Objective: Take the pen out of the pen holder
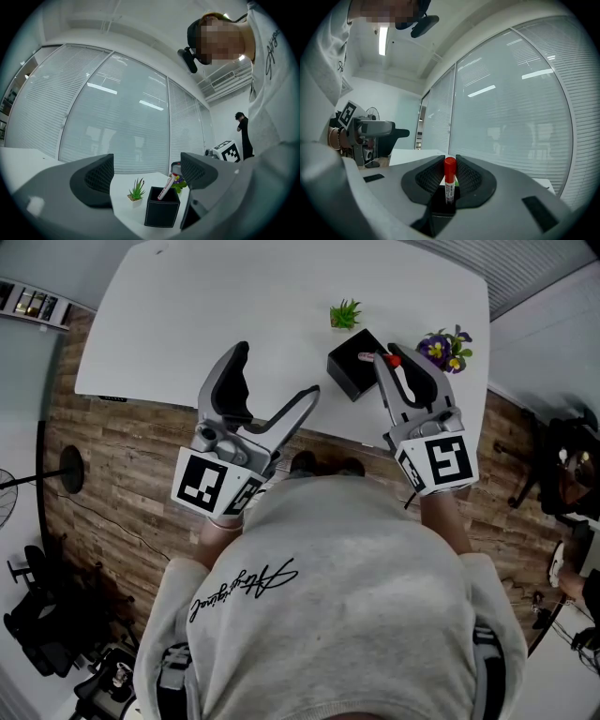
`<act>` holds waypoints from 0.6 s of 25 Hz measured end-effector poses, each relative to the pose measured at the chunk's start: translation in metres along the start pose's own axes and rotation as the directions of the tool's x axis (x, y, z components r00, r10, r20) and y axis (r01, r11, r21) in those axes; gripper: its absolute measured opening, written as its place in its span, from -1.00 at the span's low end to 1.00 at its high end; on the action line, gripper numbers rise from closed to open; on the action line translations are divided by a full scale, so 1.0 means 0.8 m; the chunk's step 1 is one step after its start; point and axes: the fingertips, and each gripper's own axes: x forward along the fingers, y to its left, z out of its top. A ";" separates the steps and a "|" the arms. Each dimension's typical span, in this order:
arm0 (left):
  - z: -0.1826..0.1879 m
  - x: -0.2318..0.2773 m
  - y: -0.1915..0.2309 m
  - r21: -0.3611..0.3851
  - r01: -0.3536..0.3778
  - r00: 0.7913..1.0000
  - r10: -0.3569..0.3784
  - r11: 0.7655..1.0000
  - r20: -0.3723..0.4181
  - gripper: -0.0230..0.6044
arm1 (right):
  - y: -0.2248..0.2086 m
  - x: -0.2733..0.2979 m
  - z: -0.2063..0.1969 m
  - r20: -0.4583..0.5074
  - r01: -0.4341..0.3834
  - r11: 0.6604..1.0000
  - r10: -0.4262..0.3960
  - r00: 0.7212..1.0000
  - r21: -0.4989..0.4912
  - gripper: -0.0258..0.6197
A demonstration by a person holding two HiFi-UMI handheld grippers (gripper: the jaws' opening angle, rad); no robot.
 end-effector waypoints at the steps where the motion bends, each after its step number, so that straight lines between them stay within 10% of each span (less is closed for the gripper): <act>1: 0.000 0.000 0.000 0.000 0.000 1.000 0.000 1.000 0.000 0.44 | 0.000 -0.001 0.001 0.001 0.000 1.000 0.000 1.000 0.000 -0.70; 15: 0.002 0.002 -0.001 0.000 0.006 1.000 -0.006 1.000 -0.001 0.44 | 0.002 -0.009 0.021 0.046 -0.001 1.000 0.002 0.999 -0.005 -0.70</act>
